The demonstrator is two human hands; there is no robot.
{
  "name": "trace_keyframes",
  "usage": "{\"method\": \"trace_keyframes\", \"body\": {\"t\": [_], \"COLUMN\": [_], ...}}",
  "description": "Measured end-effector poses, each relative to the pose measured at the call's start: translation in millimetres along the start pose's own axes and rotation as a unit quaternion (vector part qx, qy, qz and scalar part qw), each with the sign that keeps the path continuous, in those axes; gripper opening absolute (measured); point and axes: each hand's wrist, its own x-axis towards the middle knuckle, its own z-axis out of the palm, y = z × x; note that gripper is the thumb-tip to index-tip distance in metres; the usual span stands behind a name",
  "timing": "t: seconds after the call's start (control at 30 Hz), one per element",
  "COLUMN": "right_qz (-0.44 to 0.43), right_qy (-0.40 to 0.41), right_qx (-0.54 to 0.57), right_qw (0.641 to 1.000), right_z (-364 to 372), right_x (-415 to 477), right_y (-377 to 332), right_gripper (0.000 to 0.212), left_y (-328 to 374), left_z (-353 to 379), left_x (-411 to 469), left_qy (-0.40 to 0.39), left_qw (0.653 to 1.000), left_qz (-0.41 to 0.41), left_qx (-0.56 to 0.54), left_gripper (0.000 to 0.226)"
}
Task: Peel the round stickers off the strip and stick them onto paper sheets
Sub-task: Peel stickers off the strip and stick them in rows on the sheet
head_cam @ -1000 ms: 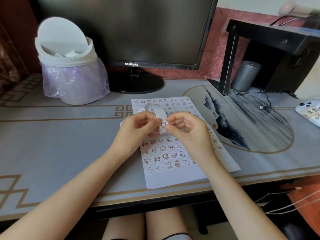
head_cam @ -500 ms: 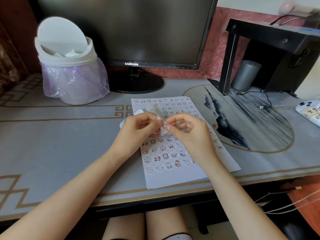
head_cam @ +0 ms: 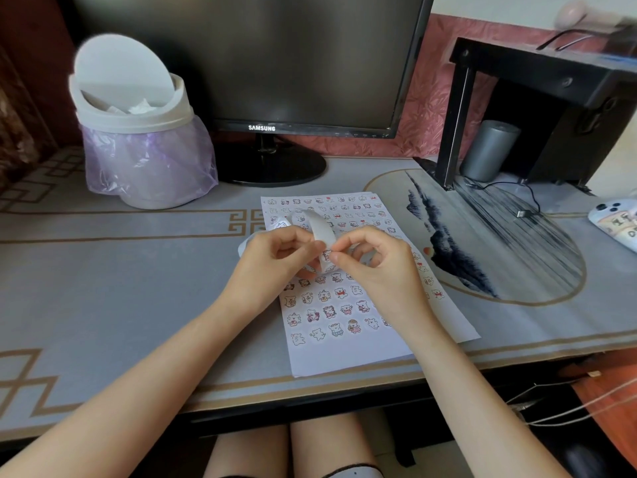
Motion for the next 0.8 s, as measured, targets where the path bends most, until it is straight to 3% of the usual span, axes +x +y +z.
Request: {"method": "trace_keyframes", "body": {"t": [0.27,0.43,0.8], "right_qz": [-0.01,0.07,0.256], "right_qy": [-0.005,0.007,-0.056], "right_qx": [-0.006,0.047,-0.055], "right_qw": [1.0,0.996,0.963], "right_z": [-11,-38,-107], "right_x": [-10,-18,-35], "right_y": [-9,-11,16], "right_gripper": [0.013,0.011,0.007], "left_y": [0,-2,-4], "left_z": [-1,1,2], "left_x": [1,1,0], "left_qy": [0.006,-0.004,-0.012], "left_qw": [1.0,1.0,0.998], "left_qz": [-0.014,-0.028,-0.035], "left_qx": [0.004,0.008,0.041], "left_gripper": [0.017,0.016,0.014]}}
